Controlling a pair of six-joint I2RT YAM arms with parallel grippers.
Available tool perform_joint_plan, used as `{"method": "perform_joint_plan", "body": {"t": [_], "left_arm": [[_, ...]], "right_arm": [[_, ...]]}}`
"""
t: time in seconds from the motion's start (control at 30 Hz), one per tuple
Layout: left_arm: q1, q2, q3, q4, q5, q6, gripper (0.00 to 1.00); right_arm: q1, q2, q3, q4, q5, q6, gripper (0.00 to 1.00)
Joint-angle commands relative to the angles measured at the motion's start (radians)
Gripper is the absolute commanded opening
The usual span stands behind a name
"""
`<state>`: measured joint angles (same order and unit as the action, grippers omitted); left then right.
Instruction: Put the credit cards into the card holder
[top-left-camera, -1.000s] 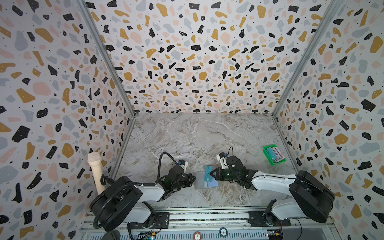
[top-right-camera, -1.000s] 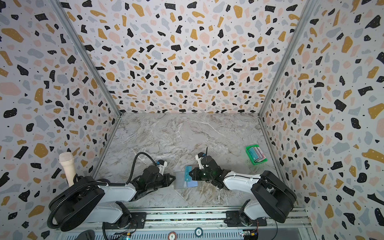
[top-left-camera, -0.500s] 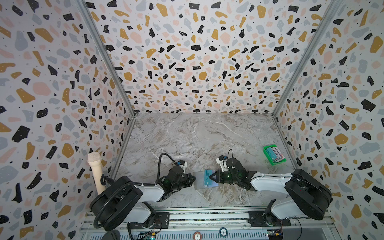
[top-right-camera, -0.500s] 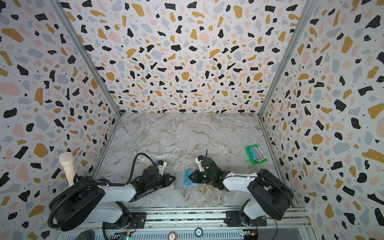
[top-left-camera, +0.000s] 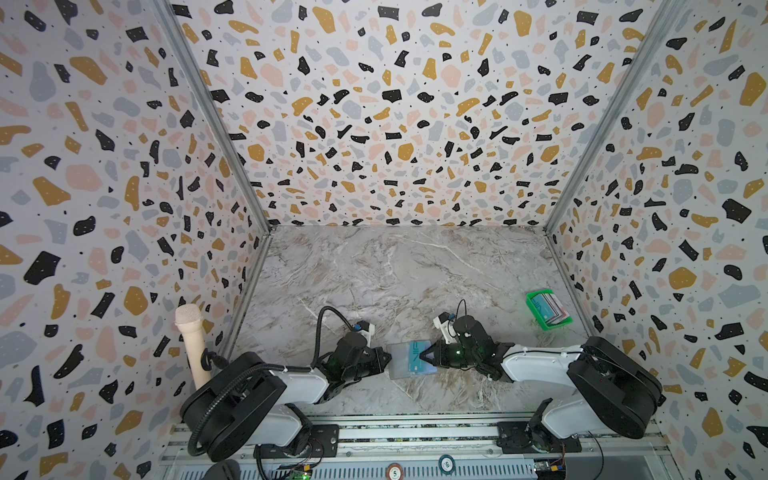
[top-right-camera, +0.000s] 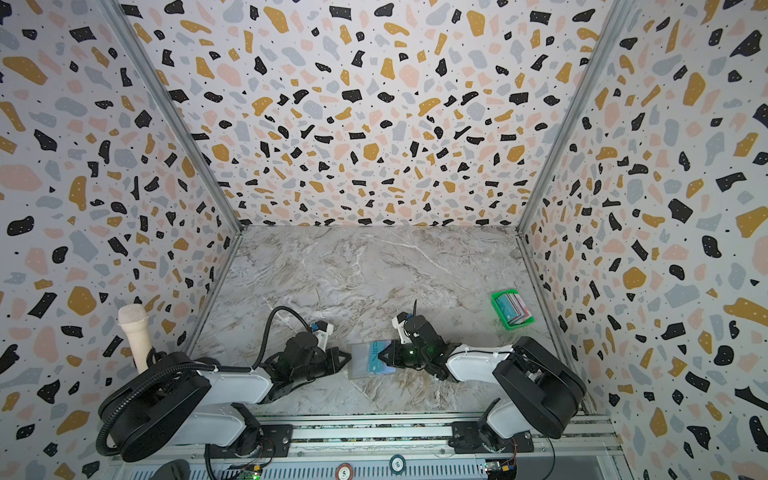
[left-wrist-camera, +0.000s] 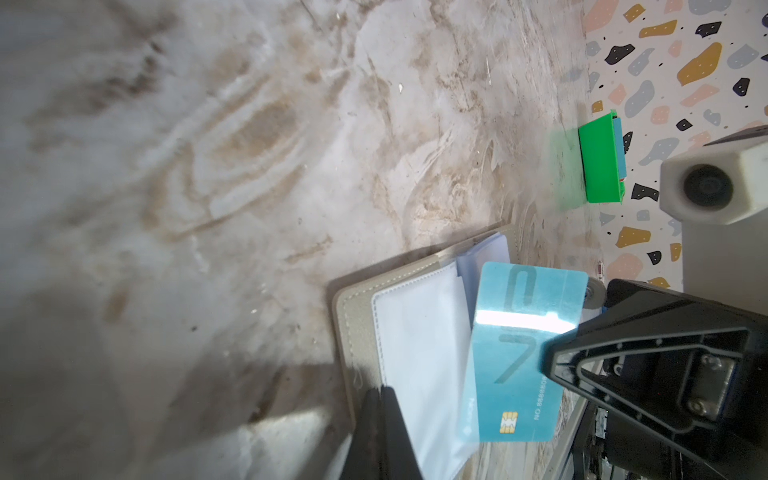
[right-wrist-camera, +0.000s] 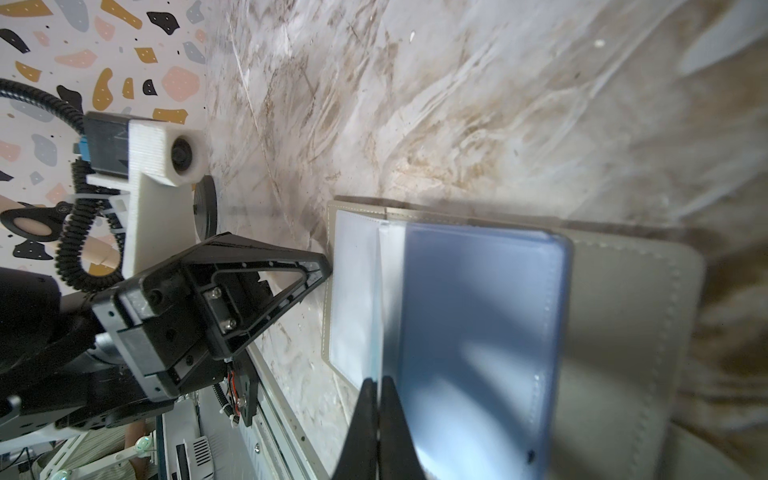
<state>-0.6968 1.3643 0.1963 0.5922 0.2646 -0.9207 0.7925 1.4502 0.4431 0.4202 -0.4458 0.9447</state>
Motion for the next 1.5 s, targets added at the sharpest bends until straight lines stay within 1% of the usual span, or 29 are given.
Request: {"method": "perform_joint_plan", "body": {"t": [0.0, 0.53, 0.97, 1.47], "left_arm": [[-0.006, 0.01, -0.02, 0.014, 0.016, -0.006, 0.0], [-0.006, 0.016, -0.015, 0.019, 0.022, -0.006, 0.0], [-0.006, 0.028, -0.003, 0.015, 0.025, -0.003, 0.0], [-0.006, 0.027, -0.009, 0.014, 0.031, -0.007, 0.0]], "right_arm": [[-0.007, 0.01, -0.002, -0.011, -0.022, 0.01, 0.0], [-0.015, 0.028, -0.007, -0.006, -0.058, 0.008, 0.0], [-0.015, 0.069, 0.02, -0.024, -0.103, -0.056, 0.0], [-0.004, 0.133, 0.071, -0.038, -0.054, -0.06, 0.0]]}}
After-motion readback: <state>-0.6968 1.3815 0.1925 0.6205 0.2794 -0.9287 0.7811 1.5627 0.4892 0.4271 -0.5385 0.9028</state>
